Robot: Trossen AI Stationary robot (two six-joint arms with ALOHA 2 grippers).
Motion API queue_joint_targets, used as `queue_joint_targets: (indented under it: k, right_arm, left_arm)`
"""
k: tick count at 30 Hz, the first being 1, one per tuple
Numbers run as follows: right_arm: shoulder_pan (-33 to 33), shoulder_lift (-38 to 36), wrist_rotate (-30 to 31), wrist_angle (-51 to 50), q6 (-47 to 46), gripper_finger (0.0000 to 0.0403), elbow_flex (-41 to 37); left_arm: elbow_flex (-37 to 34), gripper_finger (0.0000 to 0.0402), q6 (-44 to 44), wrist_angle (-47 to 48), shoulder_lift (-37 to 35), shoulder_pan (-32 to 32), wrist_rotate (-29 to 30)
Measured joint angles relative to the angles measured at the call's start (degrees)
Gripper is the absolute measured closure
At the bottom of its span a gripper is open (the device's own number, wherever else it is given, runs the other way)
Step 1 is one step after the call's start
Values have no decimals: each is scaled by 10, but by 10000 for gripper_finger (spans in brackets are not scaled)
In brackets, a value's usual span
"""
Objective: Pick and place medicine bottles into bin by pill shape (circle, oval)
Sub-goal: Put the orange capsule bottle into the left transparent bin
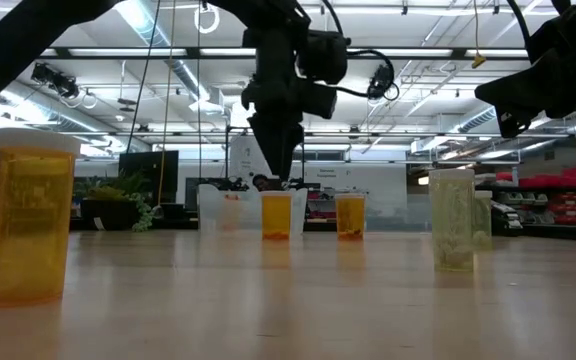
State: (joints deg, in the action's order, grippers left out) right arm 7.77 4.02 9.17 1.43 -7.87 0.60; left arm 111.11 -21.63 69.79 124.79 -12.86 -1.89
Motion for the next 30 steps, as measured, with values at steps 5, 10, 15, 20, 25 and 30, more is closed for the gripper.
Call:
queue_joint_targets:
  k: [5,10,15,20,25,30]
  right_arm:
    - [0,0,0,2,0,383,0]
    - [0,1,0,2,0,383,0]
    - [0,1,0,1,0,383,0]
    - [0,1,0,1,0,383,0]
    - [0,1,0,1,0,383,0]
    - [0,1,0,0,0,383,0]
  left_arm:
    - [0,115,0,-15,13,0,12]
    - [0,113,4,-10,22,1,15]
    - [0,87,0,-15,23,2,24]
    - [0,56,-17,-12,23,3,38]
    - [0,51,-12,-9,23,3,52]
    - [0,61,2,3,23,3,53]
